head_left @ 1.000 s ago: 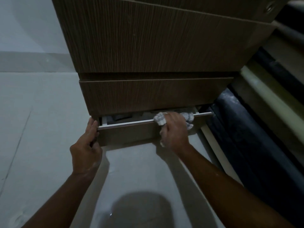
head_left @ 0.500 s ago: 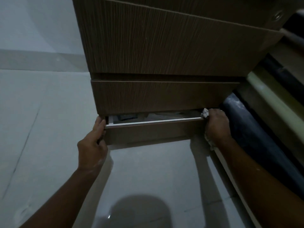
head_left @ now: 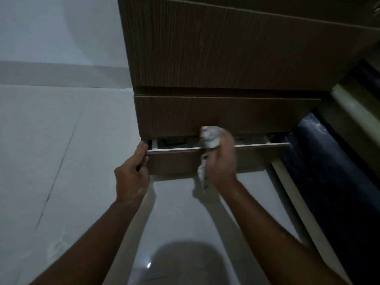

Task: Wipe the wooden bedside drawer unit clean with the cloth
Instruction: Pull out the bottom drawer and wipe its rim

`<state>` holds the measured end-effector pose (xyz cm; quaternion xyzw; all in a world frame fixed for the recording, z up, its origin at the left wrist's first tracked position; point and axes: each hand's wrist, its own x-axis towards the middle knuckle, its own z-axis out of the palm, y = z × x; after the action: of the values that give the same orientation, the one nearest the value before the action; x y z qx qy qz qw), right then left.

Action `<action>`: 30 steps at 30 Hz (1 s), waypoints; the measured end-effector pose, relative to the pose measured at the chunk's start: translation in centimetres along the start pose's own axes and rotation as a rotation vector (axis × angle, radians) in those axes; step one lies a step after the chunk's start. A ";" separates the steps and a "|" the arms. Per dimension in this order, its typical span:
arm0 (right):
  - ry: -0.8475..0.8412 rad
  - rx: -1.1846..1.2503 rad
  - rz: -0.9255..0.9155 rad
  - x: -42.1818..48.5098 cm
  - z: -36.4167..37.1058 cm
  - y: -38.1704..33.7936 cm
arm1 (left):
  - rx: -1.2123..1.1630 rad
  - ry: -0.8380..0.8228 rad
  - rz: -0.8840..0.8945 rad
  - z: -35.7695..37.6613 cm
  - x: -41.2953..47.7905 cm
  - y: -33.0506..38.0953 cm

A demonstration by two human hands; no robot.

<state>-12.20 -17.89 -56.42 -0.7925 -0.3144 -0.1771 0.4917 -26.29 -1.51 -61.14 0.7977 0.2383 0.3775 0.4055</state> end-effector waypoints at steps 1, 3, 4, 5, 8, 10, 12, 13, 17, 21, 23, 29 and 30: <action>-0.131 -0.050 -0.037 -0.4 1.4 -0.9 | 0.006 0.008 -0.009 0.1 -0.1 0.0; -0.348 -0.300 -0.051 -1.4 3.9 -2.3 | 0.017 0.014 -0.014 0.1 -0.1 0.0; -0.384 -0.399 -0.067 -2.0 4.9 -2.8 | 0.025 0.015 -0.010 0.1 0.0 -0.1; -0.382 -0.440 -0.080 -2.4 5.5 -3.1 | 0.028 0.016 -0.009 0.1 0.0 -0.1; -0.361 -0.449 -0.087 -2.4 5.8 -3.3 | 0.011 0.011 -0.015 0.1 0.0 -0.3; -0.367 -0.461 -0.115 -2.2 5.4 -2.6 | 0.026 0.004 -0.024 0.1 -0.1 -0.3; -0.354 -0.476 -0.115 -1.9 4.3 -1.3 | 0.026 0.021 -0.028 0.1 -0.2 -0.1; -0.345 -0.490 -0.108 -1.7 3.4 -0.4 | 0.016 0.036 -0.035 0.2 -0.3 0.0; -0.371 -0.610 -0.014 -0.3 -1.1 3.5 | 0.013 0.050 -0.056 0.3 -0.5 0.4; -0.387 -0.695 0.071 1.0 -5.2 6.6 | 0.008 0.050 -0.078 0.0 -0.3 0.4; -0.365 -0.750 0.084 1.5 -7.4 8.1 | 0.000 0.068 -0.093 -0.2 -0.3 0.4; -0.376 -0.865 0.083 3.4 -12.2 10.9 | -0.079 0.088 -0.137 -0.4 -0.1 0.0; -0.354 -0.874 0.130 3.6 -12.7 11.4 | -0.082 0.099 -0.135 -0.5 0.0 0.0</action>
<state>-1.53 -31.70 -56.11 -0.9612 -0.2390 -0.1238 0.0611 -26.73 -1.26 -60.92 0.7429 0.2956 0.3975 0.4502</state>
